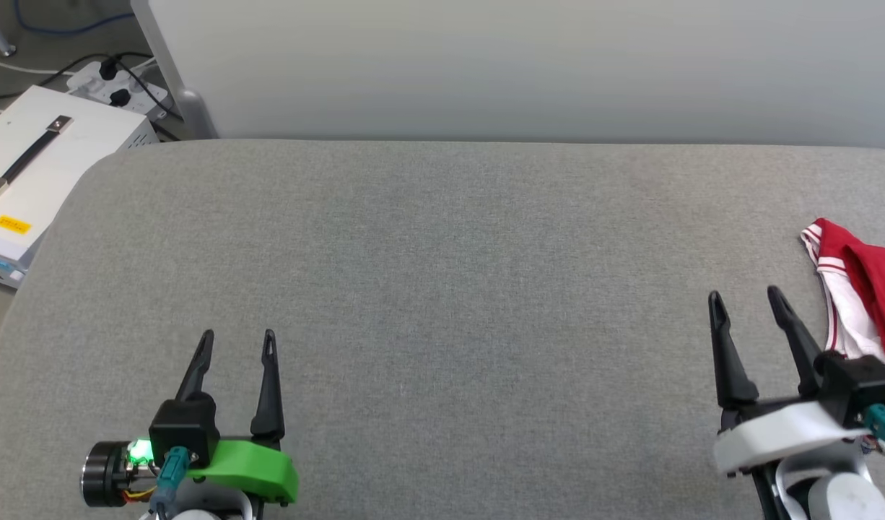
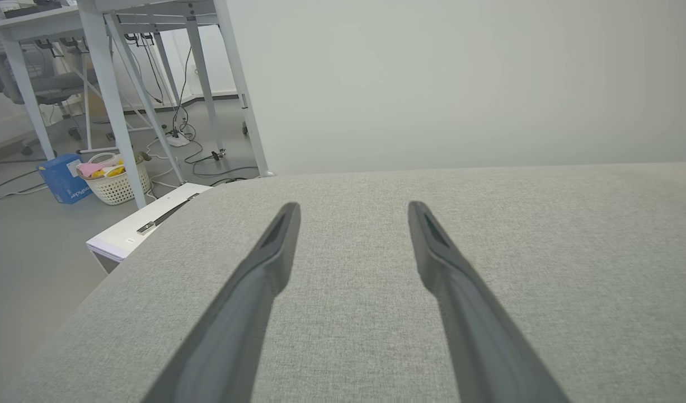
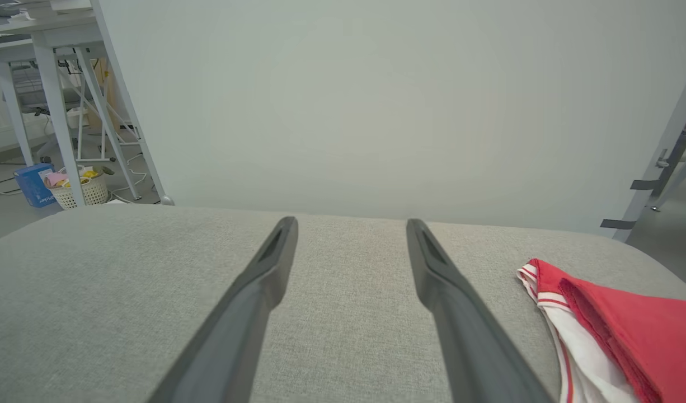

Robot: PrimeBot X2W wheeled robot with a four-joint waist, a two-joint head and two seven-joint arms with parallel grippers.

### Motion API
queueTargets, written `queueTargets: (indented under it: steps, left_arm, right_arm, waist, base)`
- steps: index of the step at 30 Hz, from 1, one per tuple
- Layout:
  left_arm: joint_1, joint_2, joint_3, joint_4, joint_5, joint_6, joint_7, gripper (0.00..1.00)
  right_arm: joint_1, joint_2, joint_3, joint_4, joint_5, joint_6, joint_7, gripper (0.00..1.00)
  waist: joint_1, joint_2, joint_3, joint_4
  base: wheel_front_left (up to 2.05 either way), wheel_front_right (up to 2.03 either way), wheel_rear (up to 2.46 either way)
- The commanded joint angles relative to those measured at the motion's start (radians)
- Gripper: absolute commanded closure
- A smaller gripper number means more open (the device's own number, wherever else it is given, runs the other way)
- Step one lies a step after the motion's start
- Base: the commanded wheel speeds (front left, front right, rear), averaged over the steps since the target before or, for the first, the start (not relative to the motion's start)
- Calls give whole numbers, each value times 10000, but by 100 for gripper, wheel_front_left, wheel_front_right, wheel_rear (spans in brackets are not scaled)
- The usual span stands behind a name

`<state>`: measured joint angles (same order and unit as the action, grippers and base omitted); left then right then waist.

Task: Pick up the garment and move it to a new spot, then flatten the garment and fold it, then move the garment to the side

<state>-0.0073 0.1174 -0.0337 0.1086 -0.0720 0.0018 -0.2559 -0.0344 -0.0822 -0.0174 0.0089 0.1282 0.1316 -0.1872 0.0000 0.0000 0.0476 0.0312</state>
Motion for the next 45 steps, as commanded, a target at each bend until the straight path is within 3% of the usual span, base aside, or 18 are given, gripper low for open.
queueTargets:
  steps: [1, 20, 21, 45]
  left_arm:
    - [197, -55, -5, 11, -77, -79, -59, 0]
    - [827, -155, 173, -33, -164, -207, -59, 0]
    - [672, -123, 135, -5, -168, -161, 9, 100]
    - [571, -214, 152, -181, -21, -137, 439, 100]
  right_arm:
    - [280, 62, -2, -83, -63, -9, -78, 0]
    - [1557, 298, 163, 45, -29, -9, -286, 0]
    - [1433, 280, 155, 17, -13, 0, -204, 100]
    - [1252, 285, 154, -2, -223, -2, 146, 100]
  waist:
    - [0, 0, -116, -77]
    - [0, 0, -632, -257]
    - [0, 0, -637, -260]
    - [0, 0, -611, -269]
  base:
    - [0, 0, 0]
    - [0, 0, 0]
    - [0, 0, 0]
    - [0, 0, 0]
